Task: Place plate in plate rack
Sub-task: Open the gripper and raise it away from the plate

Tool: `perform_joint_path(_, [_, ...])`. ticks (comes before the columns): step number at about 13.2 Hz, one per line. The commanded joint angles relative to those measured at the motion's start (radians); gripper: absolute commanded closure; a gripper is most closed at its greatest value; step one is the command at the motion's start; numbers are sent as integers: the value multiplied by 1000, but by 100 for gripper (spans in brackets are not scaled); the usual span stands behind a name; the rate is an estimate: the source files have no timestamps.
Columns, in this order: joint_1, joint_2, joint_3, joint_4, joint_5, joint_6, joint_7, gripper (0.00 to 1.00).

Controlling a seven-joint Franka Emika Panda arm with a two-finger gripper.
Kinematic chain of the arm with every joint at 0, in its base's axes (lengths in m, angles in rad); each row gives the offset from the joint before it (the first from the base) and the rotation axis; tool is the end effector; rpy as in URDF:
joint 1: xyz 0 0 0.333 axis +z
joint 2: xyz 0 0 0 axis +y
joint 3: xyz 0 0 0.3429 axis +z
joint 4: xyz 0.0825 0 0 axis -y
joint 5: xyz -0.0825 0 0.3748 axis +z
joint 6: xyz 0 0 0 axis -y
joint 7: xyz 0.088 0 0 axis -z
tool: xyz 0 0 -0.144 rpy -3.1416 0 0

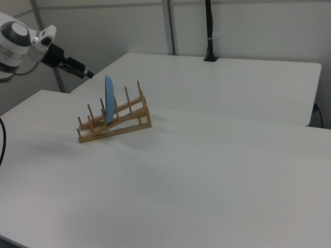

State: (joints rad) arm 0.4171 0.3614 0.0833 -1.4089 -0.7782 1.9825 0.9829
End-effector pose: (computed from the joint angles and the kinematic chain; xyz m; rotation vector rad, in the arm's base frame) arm 0.6544 0.2693 0.5349 2.5997 -0.3213 0.8674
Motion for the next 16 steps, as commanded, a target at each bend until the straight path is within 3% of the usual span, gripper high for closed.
perform_joint_path(1, [-61,-122,-19,-30,314,-29,-332,0])
perform_joint_path(5, [-203,-218,-26,-42,606,-195,-726,0])
perform_joint_path(8, [-335,-301,-33,-93,762,-338,-979,0])
perform_joint_path(13, [-490,-386,-31,-183,820,-387,-1024,0])
perform_joint_path(16, [-520,-383,-31,-180,821,-442,-1018,0])
